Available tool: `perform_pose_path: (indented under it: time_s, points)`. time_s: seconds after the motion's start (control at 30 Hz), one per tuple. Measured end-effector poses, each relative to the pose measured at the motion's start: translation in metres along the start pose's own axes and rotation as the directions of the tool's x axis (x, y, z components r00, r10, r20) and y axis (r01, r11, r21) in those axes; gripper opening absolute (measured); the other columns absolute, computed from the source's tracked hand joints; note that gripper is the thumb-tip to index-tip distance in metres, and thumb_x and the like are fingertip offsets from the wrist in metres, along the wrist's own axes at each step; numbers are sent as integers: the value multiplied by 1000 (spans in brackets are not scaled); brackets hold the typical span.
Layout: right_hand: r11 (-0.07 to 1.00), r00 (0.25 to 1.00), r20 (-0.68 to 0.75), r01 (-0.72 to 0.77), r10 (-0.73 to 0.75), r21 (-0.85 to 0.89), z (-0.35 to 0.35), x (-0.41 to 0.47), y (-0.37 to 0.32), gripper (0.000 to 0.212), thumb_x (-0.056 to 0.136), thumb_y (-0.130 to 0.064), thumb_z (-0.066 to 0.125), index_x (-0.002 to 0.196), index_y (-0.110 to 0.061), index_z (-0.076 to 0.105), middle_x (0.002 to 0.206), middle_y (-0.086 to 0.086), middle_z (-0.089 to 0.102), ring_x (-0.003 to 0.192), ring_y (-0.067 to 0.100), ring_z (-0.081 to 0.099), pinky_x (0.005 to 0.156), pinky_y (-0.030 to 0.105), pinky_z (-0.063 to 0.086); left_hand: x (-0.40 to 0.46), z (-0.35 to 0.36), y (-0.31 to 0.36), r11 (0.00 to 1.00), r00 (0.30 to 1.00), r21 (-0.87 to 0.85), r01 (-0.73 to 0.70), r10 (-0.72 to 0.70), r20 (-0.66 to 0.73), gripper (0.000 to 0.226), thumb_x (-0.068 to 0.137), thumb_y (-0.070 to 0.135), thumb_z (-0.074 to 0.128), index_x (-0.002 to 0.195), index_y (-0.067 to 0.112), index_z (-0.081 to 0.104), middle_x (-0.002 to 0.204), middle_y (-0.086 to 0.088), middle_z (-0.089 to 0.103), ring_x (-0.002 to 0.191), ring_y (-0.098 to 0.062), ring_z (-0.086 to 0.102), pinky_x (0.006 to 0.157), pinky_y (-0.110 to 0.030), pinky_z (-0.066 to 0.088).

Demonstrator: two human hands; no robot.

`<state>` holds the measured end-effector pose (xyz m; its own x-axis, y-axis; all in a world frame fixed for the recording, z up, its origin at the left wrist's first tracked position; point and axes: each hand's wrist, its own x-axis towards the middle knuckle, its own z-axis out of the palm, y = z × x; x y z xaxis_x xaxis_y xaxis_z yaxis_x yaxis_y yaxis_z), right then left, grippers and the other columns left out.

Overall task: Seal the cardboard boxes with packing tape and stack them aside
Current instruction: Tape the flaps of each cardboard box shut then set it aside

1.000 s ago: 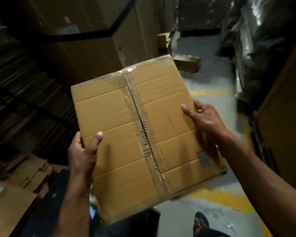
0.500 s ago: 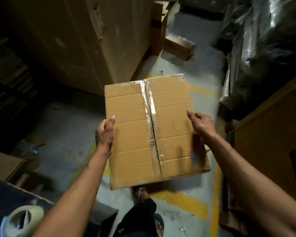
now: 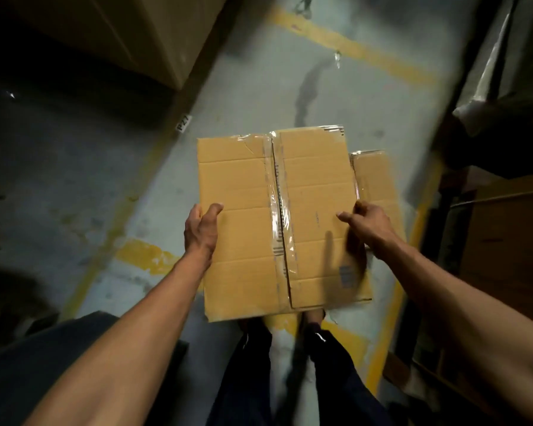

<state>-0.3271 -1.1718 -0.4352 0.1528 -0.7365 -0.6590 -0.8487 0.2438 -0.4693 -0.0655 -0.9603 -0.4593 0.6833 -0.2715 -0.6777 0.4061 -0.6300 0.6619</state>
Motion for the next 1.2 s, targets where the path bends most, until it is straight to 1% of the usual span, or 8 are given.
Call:
perform_pose_path:
  time_s: [0.07, 0.2, 0.4, 0.5, 0.7, 0.87, 1.0, 1.2]
  points:
    - [1000, 1000, 19, -15, 14, 13, 15, 46, 19, 36, 85, -43, 78, 93, -11, 63, 93, 10, 71, 89, 28, 66, 74, 39, 54, 36, 24, -19, 999, 1000, 39, -28, 29, -5, 34, 84, 56, 68, 100, 26, 67, 115, -2, 64, 108, -23, 59, 100, -43, 47]
    - [999, 997, 72, -26, 24, 23, 44, 114, 48, 29, 87, -34, 78, 95, -11, 62, 97, 5, 67, 89, 25, 63, 69, 33, 50, 98, 61, -57, 986, 999, 163, -36, 34, 15, 89, 69, 68, 61, 129, 3, 58, 134, -20, 62, 122, -39, 57, 102, -53, 45]
    - [1000, 993, 116, 2, -5, 26, 68, 147, 66, 66, 93, -26, 76, 153, -21, 49, 145, 3, 55, 117, 14, 54, 87, 14, 47, 132, 98, -86, 967, 982, 252, 39, -84, 170, 105, 63, 70, 65, 149, 13, 47, 157, -14, 40, 142, -33, 42, 118, -48, 36]
    - [999, 972, 232, 32, -32, 4, 69, 145, 66, 83, 89, -36, 78, 159, -21, 35, 152, 1, 45, 134, 24, 49, 114, 40, 43, 134, 100, -91, 973, 985, 225, 51, -87, 150, 97, 75, 58, 68, 158, 18, 38, 163, -7, 36, 148, -25, 37, 116, -38, 32]
    - [988, 957, 291, 66, -24, -136, 85, 153, 53, 105, 86, -40, 81, 165, -21, 15, 171, 5, 4, 151, 38, 27, 119, 44, 38, 152, 92, -82, 982, 998, 178, 64, -62, -19, 86, 66, 63, 70, 137, 15, 61, 140, -3, 60, 126, -26, 54, 104, -40, 43]
    - [997, 939, 344, 22, 5, -76, 105, 160, 62, 96, 87, -39, 80, 162, -18, 24, 165, 9, 24, 143, 37, 41, 112, 52, 46, 162, 85, -101, 980, 998, 196, 22, -11, -56, 70, 68, 67, 63, 108, 10, 63, 114, -13, 63, 108, -34, 57, 93, -48, 45]
    - [1000, 944, 329, -26, 25, -2, 107, 167, 67, 96, 79, -45, 82, 158, -19, 34, 154, 6, 46, 136, 31, 52, 109, 49, 49, 174, 85, -118, 970, 999, 240, 29, -23, -25, 77, 72, 74, 63, 118, 13, 62, 130, -22, 58, 120, -41, 55, 103, -59, 43]
    - [999, 950, 308, -38, 44, -26, 87, 185, 73, 89, 86, -39, 81, 158, -16, 35, 163, 6, 32, 140, 32, 45, 113, 47, 44, 168, 111, -111, 900, 1000, 436, -9, -2, 24, 93, 71, 80, 56, 138, 17, 47, 142, -24, 49, 129, -44, 49, 106, -61, 43]
